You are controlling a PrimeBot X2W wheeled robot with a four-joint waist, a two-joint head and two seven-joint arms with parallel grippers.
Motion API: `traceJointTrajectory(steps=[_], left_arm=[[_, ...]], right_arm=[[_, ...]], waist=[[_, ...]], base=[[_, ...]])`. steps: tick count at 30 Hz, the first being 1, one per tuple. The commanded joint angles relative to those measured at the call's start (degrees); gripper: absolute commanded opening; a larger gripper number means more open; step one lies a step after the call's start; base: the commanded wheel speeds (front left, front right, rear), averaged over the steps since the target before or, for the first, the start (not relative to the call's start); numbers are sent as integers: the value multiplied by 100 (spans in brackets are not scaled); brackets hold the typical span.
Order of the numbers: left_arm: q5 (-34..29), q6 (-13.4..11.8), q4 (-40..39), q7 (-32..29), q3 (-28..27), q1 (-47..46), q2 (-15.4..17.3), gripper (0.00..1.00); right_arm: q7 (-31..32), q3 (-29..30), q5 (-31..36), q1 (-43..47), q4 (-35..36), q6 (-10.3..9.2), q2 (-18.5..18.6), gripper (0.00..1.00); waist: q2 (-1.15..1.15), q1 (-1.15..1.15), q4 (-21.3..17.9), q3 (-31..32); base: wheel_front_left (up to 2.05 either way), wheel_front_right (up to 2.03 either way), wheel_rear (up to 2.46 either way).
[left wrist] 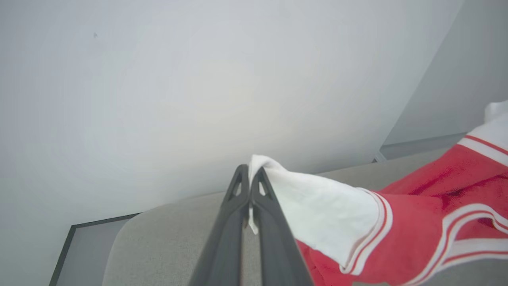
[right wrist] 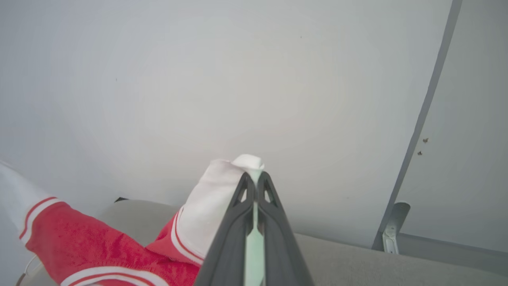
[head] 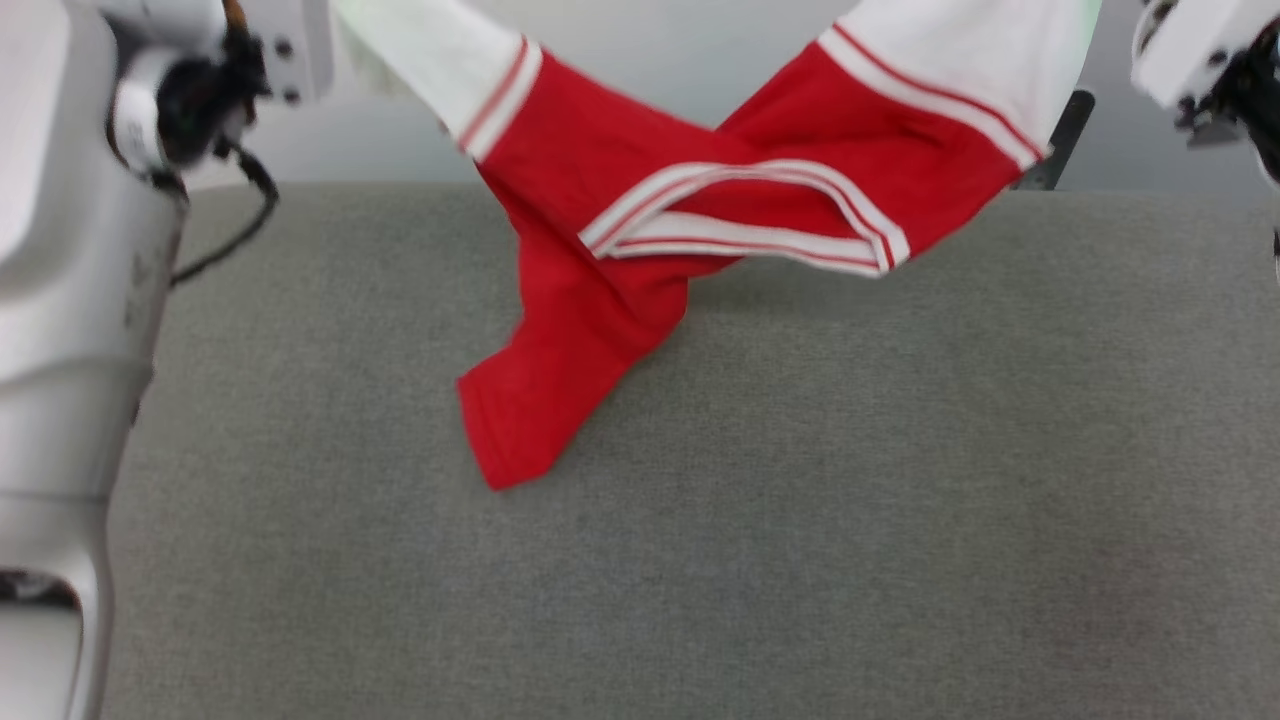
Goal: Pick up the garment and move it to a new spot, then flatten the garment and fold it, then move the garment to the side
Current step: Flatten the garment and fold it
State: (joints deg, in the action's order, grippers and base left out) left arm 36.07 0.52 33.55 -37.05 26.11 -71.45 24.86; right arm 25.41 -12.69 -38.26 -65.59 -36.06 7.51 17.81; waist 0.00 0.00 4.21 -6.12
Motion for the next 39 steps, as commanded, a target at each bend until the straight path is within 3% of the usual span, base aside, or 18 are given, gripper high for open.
traceJointTrajectory(steps=[1, 14, 23, 29, 39], left_arm=[[-31, 17, 137, 114, -17, -142, -57, 0], [-360, 191, 1827, 1346, -32, -1329, -88, 0], [-391, 190, 2506, 2126, -108, -1962, -208, 0], [-405, 222, 2706, 2734, -162, -2534, -317, 0], [-514, 261, 2768, 4083, -240, -3908, -435, 0]], right_arm=[[-95, 67, -13, -130, -157, -4, -37, 0], [-1407, 574, 992, -1531, -2411, -4, -89, 0], [-2134, 645, 1316, -2187, -3007, -4, -208, 0], [-2857, 670, 1560, -2751, -3082, -4, -258, 0], [-4012, 949, 2207, -3889, -3008, -4, -23, 0]], waist=[[0, 0, -73, 80], [0, 0, -152, 143], [0, 0, -194, -236], [0, 0, -257, -962], [0, 0, -217, -2717]], base=[[0, 0, 0], [0, 0, 0], [0, 0, 0], [0, 0, 0], [0, 0, 0]])
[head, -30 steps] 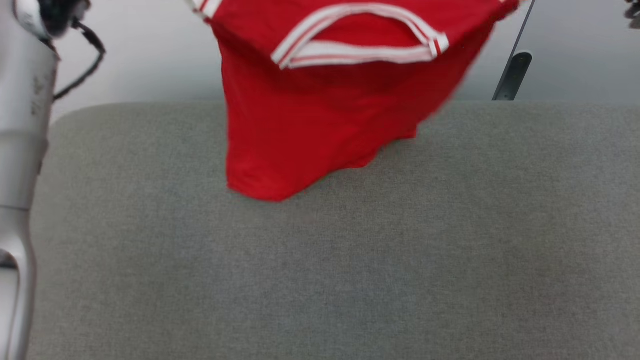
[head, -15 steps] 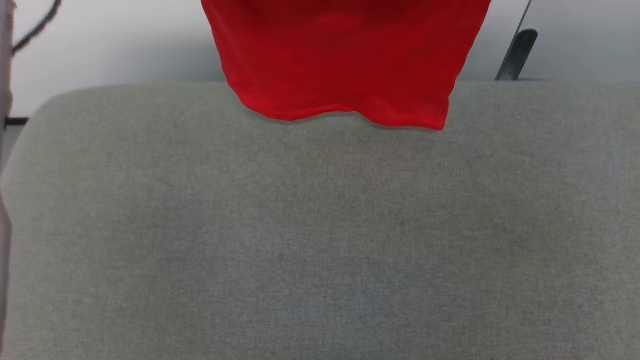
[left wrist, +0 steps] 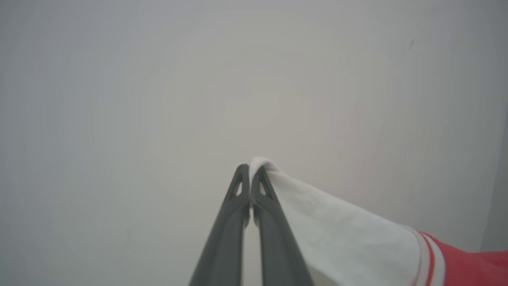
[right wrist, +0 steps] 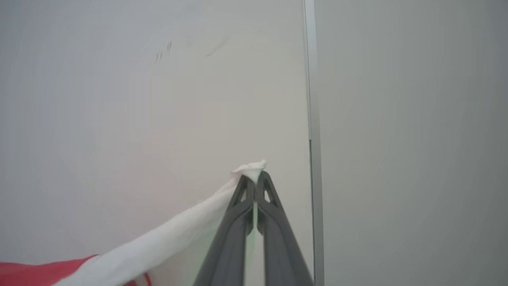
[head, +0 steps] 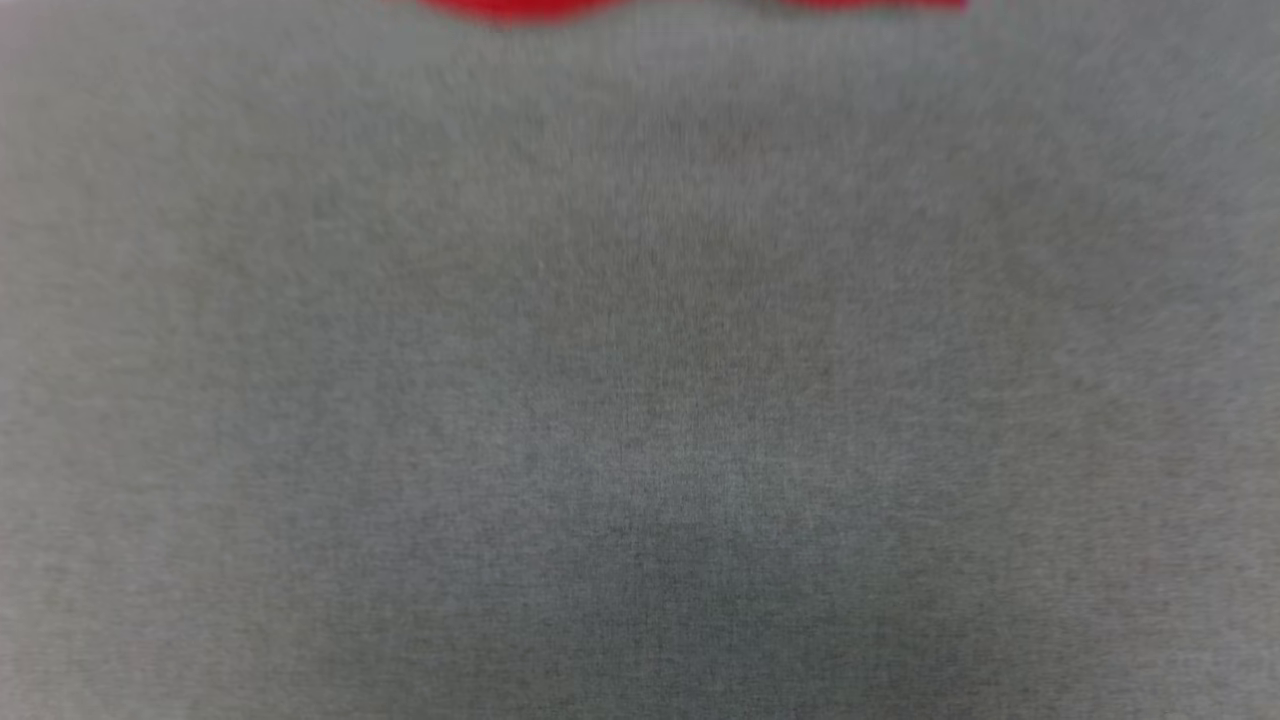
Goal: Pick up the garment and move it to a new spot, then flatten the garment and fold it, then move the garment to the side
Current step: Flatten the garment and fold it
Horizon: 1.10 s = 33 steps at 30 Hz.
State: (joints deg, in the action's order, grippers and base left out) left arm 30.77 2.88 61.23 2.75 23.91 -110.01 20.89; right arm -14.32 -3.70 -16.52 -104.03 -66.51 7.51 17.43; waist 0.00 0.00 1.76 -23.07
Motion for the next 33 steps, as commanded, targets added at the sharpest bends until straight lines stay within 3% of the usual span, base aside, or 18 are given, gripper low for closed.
traceJointTrajectory(steps=[1, 10, 15, 26, 33], left_arm=[[20, 50, 6, 207, -32, -191, -58, 0], [185, 230, 235, 940, -157, -878, -276, 0], [315, 300, 416, 1143, -268, -846, -315, 0], [510, 379, 903, 1235, -327, -117, -567, 0], [633, 441, 1103, 685, -238, 181, -563, 0]], right_arm=[[-60, 90, 137, -134, 98, -4, 61, 0], [-81, 762, 1145, -333, 1493, -4, 268, 0], [-82, 1034, 1627, -223, 1777, -4, 171, 0], [-84, 1293, 2102, 48, 1212, -4, -41, 0], [-84, 1124, 1847, 155, 876, -4, -24, 0]], waist=[[0, 0, 67, -1175], [0, 0, 675, -2170], [0, 0, 946, -2426], [0, 0, 1140, -2393], [0, 0, 1079, -2066]], base=[[0, 0, 0], [0, 0, 0], [0, 0, 0], [0, 0, 0], [0, 0, 0]])
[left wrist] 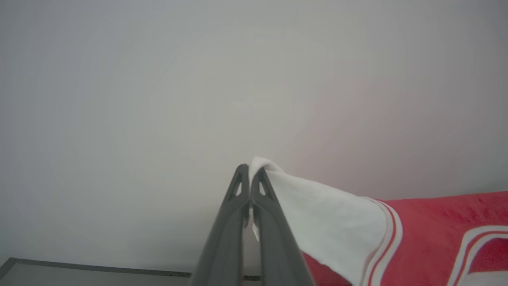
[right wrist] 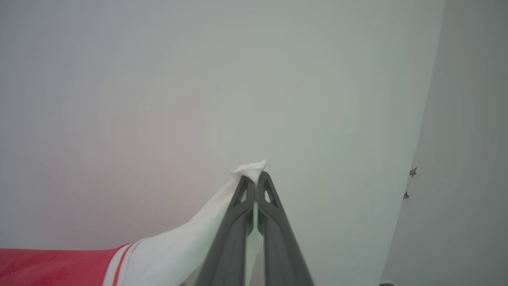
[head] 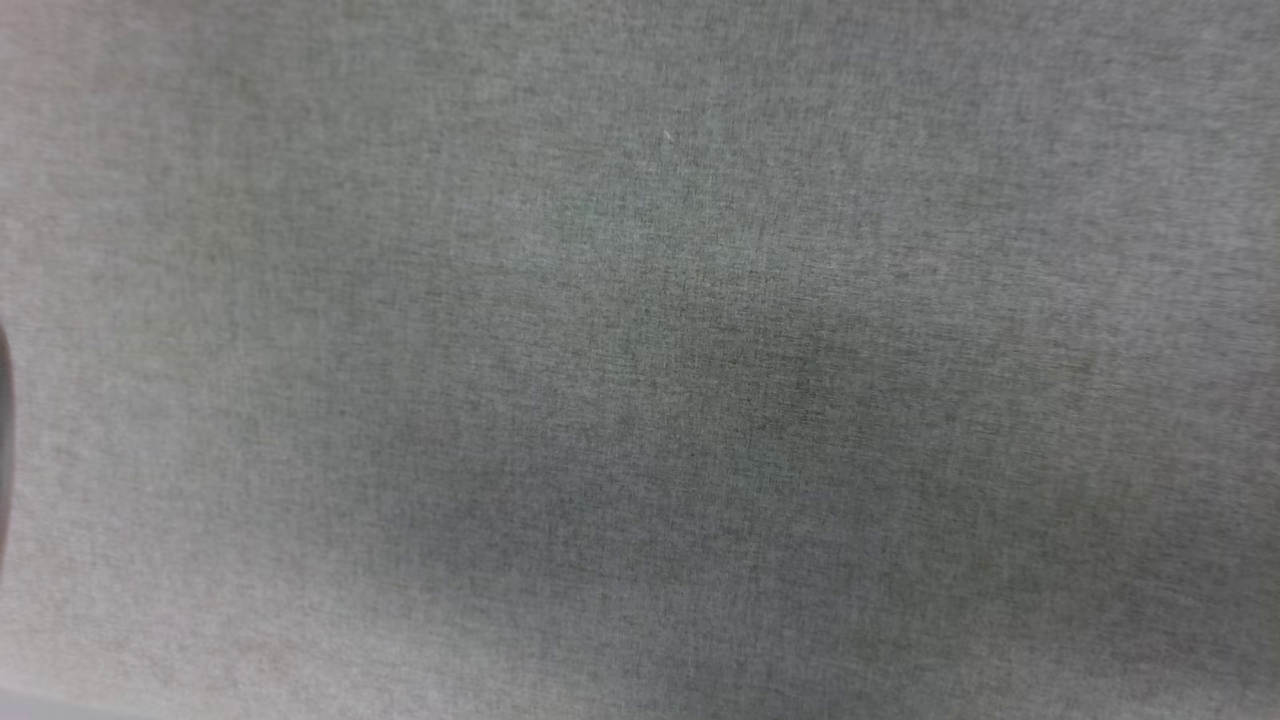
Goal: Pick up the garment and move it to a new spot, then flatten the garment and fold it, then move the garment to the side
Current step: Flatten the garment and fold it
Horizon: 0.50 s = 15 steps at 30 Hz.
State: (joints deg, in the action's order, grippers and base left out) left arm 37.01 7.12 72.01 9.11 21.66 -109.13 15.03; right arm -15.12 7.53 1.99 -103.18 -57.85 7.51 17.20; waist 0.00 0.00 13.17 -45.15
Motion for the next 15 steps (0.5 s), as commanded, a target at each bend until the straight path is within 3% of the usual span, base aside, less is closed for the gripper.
traceJointTrajectory(steps=[1, 10, 15], left_arm=[[-15, 23, 42, -70, 30, 151, 57, 0], [106, 40, -1, -896, 384, 974, 56, 0], [271, 34, -419, -1001, 716, 1767, 129, 0]], right_arm=[[-2, -74, -70, 139, -66, -4, 1, 0], [341, -1054, -1102, 918, -495, -4, 279, 0], [688, -1763, -1920, 1806, -210, -5, 488, 0]], waist=[[0, 0, -80, 223], [0, 0, -207, 1153], [0, 0, -262, 1748]], base=[[0, 0, 0], [0, 0, 0], [0, 0, 0]])
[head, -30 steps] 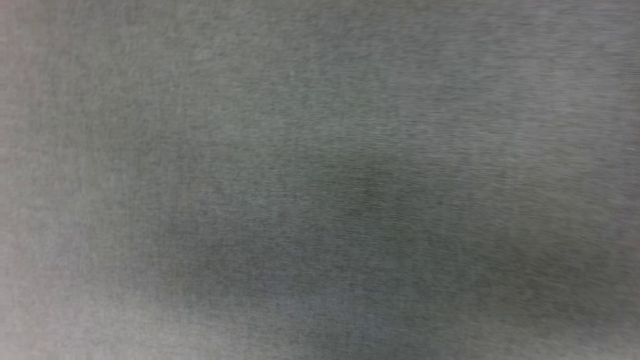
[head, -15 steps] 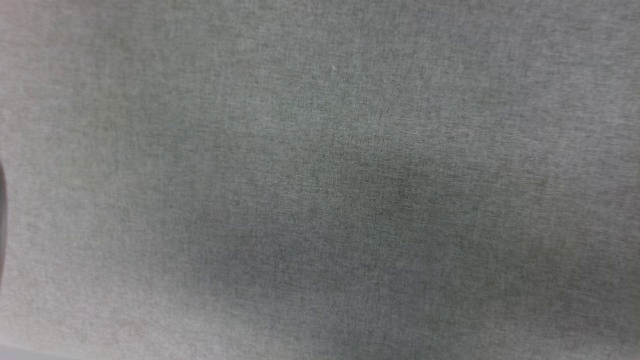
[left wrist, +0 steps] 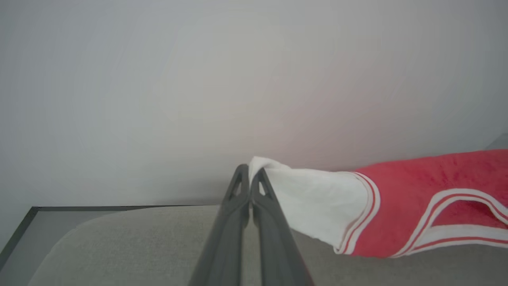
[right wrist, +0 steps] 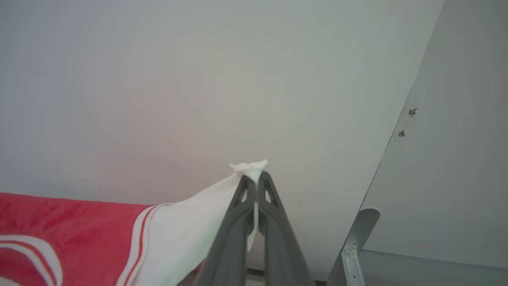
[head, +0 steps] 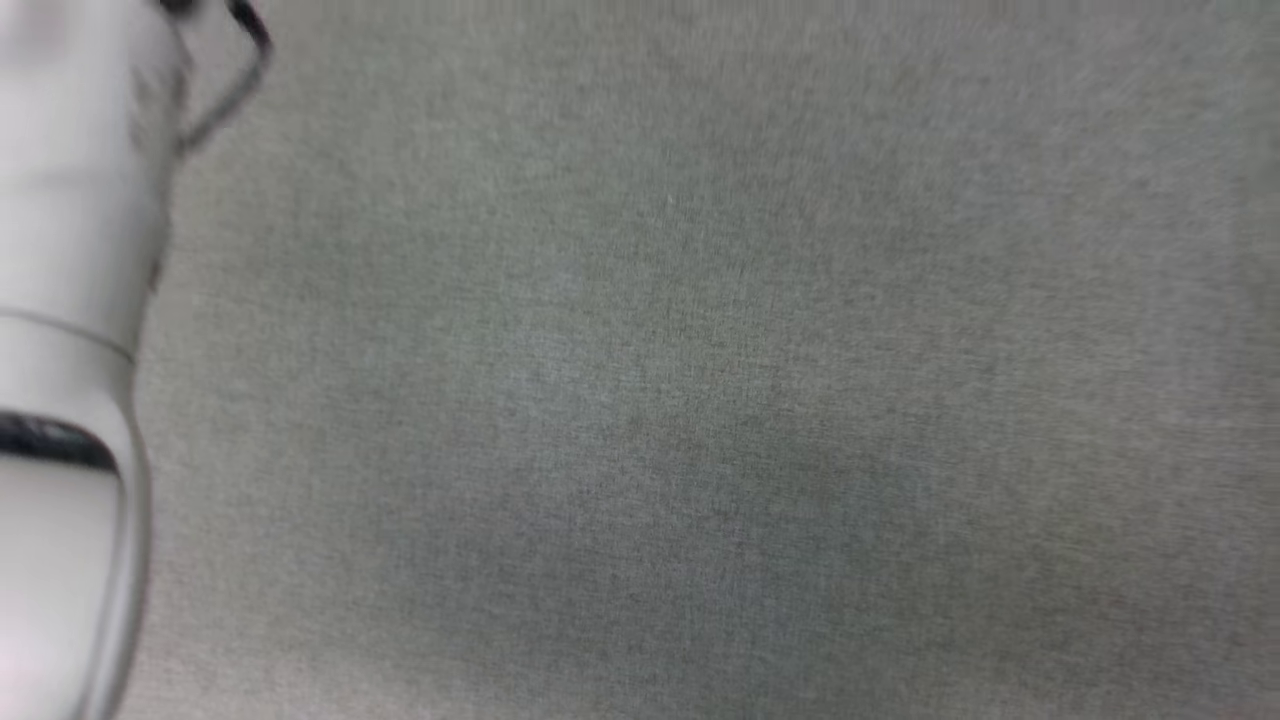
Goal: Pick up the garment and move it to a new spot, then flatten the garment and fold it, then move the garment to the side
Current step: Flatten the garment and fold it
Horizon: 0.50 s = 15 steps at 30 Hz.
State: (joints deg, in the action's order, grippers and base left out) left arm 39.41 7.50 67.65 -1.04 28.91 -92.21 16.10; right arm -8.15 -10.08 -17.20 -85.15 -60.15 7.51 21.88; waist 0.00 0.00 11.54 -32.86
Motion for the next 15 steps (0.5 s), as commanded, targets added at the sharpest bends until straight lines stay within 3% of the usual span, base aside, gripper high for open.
traceJointTrajectory(steps=[1, 9, 15], left_arm=[[84, -3, -86, -5, 42, 241, 33, 0], [419, -4, -1021, -217, 601, 1669, 436, 0], [612, -8, -1815, -398, 780, 2763, 843, 0]], right_arm=[[64, -142, -171, 224, 128, -4, 88, 0], [792, -957, -1566, 1996, 1360, -5, 724, 0], [1397, -1065, -2336, 3237, 2300, -5, 1221, 0]], waist=[[0, 0, -100, 639], [0, 0, -137, 1539], [0, 0, -130, 2045]], base=[[0, 0, 0], [0, 0, 0], [0, 0, 0]])
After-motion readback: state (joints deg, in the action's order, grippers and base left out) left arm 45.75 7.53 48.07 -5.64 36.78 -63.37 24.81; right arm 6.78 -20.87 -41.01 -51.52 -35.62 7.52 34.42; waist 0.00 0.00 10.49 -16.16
